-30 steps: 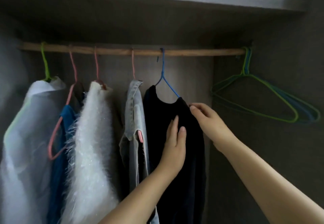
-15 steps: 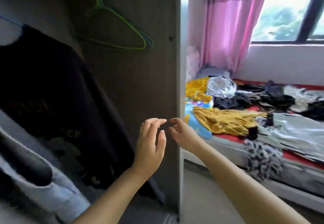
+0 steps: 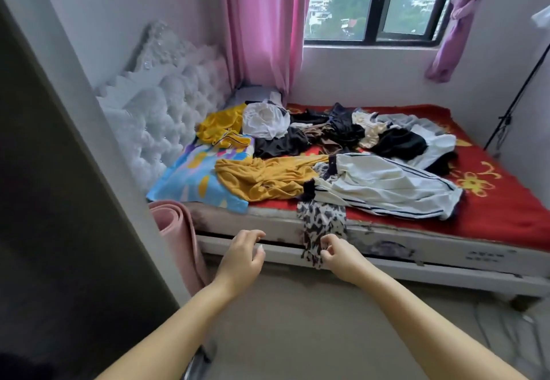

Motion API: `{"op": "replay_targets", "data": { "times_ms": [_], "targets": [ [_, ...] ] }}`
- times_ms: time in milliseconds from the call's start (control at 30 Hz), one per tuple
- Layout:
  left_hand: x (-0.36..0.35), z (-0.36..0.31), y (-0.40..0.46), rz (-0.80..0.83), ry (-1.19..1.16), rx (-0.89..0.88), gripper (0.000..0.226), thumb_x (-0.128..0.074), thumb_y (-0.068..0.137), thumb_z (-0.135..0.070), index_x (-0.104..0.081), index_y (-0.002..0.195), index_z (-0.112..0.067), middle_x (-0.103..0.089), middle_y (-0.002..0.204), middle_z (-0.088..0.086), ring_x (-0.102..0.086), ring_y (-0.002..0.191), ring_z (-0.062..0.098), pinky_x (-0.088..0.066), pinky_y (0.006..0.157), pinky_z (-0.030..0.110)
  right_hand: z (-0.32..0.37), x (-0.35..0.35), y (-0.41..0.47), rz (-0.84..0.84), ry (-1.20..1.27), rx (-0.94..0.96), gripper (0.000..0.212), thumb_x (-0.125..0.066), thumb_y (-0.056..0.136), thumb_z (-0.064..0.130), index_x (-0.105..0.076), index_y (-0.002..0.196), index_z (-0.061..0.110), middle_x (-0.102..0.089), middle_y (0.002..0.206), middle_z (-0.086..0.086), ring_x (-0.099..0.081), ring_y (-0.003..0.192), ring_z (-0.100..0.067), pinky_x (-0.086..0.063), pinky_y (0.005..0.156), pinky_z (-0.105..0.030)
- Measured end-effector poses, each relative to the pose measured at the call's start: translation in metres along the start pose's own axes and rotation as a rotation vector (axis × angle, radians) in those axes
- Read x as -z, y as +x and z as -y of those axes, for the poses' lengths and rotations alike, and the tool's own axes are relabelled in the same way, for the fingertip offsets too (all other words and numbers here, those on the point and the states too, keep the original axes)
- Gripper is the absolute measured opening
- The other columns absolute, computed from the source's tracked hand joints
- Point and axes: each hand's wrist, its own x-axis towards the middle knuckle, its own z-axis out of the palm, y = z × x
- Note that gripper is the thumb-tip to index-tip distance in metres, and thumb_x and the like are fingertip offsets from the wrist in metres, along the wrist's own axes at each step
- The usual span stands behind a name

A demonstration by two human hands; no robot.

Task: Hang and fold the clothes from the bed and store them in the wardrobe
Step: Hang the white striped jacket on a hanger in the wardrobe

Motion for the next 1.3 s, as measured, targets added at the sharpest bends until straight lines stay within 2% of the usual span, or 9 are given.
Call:
{"op": "replay_targets", "data": {
  "times_ms": [200, 400, 467, 633, 900, 1033, 1100, 1200, 1300],
  "targets": [
    [-0.094, -0.033, 0.047, 0.185, -0.013, 0.063, 0.033, -0.047, 0.098, -0.015, -0.051, 0.130, -0.013, -0.051, 0.123, 0.005, -0.047, 0.118, 0.016, -0.041, 0.095, 0.026, -0.093, 0.053, 0.015, 0.003, -0.034, -0.129, 0.043, -0.041, 0.102, 0.028, -0.036, 0.143, 0.016, -0.053, 0.130, -0.008, -0.060, 0.092, -0.019, -0.051, 0.081, -0.033],
    [-0.146, -0.048, 0.102, 0.271, -0.002, 0.061, 0.034, -0.046, 0.098, -0.017, -0.050, 0.132, -0.014, -0.051, 0.123, 0.002, -0.046, 0.120, 0.015, -0.041, 0.095, 0.026, -0.150, 0.075, 0.040, 0.007, -0.021, -0.234, 0.044, -0.039, 0.101, 0.023, -0.035, 0.144, 0.015, -0.060, 0.098, -0.002, -0.059, 0.077, -0.016, -0.048, 0.067, -0.031],
    [-0.162, -0.051, 0.122, 0.304, 0.010, 0.042, 0.034, -0.047, 0.098, -0.017, -0.050, 0.132, -0.014, -0.052, 0.124, 0.003, -0.047, 0.119, 0.016, -0.041, 0.098, 0.027, -0.167, 0.078, 0.052, 0.025, -0.020, -0.269, 0.045, -0.039, 0.101, 0.023, -0.034, 0.145, 0.015, -0.059, 0.097, -0.002, -0.056, 0.071, -0.013, -0.044, 0.062, -0.028],
    [-0.210, -0.053, 0.201, 0.363, 0.026, 0.003, 0.034, -0.047, 0.098, -0.019, -0.050, 0.132, -0.014, -0.051, 0.125, 0.004, -0.047, 0.120, 0.018, -0.042, 0.100, 0.032, -0.210, 0.109, 0.109, -0.015, 0.002, -0.338, 0.045, -0.040, 0.101, 0.025, -0.036, 0.144, 0.015, -0.055, 0.123, -0.007, -0.057, 0.080, -0.013, -0.047, 0.070, -0.029],
    [-0.283, -0.065, 0.348, 0.552, 0.115, -0.079, 0.039, -0.046, 0.098, -0.023, -0.046, 0.136, -0.016, -0.050, 0.130, 0.005, -0.046, 0.122, 0.019, -0.039, 0.099, 0.030, -0.277, 0.172, 0.192, -0.058, 0.028, -0.517, 0.043, -0.039, 0.100, 0.024, -0.040, 0.141, 0.013, -0.051, 0.133, -0.011, -0.056, 0.103, -0.022, -0.046, 0.082, -0.031],
    [-0.324, -0.080, 0.383, 0.681, 0.132, -0.100, 0.040, -0.045, 0.098, -0.023, -0.045, 0.138, -0.017, -0.047, 0.135, 0.005, -0.045, 0.123, 0.019, -0.040, 0.101, 0.031, -0.310, 0.184, 0.208, -0.012, 0.058, -0.627, 0.041, -0.039, 0.101, 0.023, -0.041, 0.140, 0.012, -0.050, 0.137, -0.011, -0.055, 0.113, -0.024, -0.044, 0.084, -0.029],
    [-0.348, -0.094, 0.397, 0.745, 0.142, -0.119, 0.042, -0.045, 0.099, -0.024, -0.043, 0.140, -0.017, -0.045, 0.138, 0.004, -0.044, 0.125, 0.019, -0.040, 0.102, 0.030, -0.331, 0.193, 0.217, -0.014, 0.079, -0.668, 0.041, -0.038, 0.101, 0.022, -0.041, 0.141, 0.012, -0.049, 0.140, -0.011, -0.056, 0.113, -0.023, -0.042, 0.080, -0.025],
    [-0.388, -0.118, 0.422, 0.806, 0.130, -0.133, 0.043, -0.044, 0.099, -0.024, -0.040, 0.142, -0.018, -0.043, 0.140, 0.004, -0.044, 0.125, 0.019, -0.040, 0.103, 0.033, -0.366, 0.208, 0.240, 0.020, 0.133, -0.705, 0.042, -0.036, 0.102, 0.022, -0.037, 0.143, 0.010, -0.045, 0.144, -0.011, -0.052, 0.094, -0.018, -0.040, 0.071, -0.024],
    [-0.437, -0.144, 0.450, 0.872, 0.125, -0.138, 0.042, -0.043, 0.099, -0.024, -0.041, 0.140, -0.018, -0.044, 0.137, 0.004, -0.046, 0.121, 0.020, -0.042, 0.099, 0.034, -0.407, 0.227, 0.270, 0.054, 0.184, -0.732, 0.042, -0.036, 0.102, 0.020, -0.037, 0.143, 0.010, -0.044, 0.143, -0.011, -0.054, 0.106, -0.024, -0.044, 0.082, -0.030]
  ]
}}
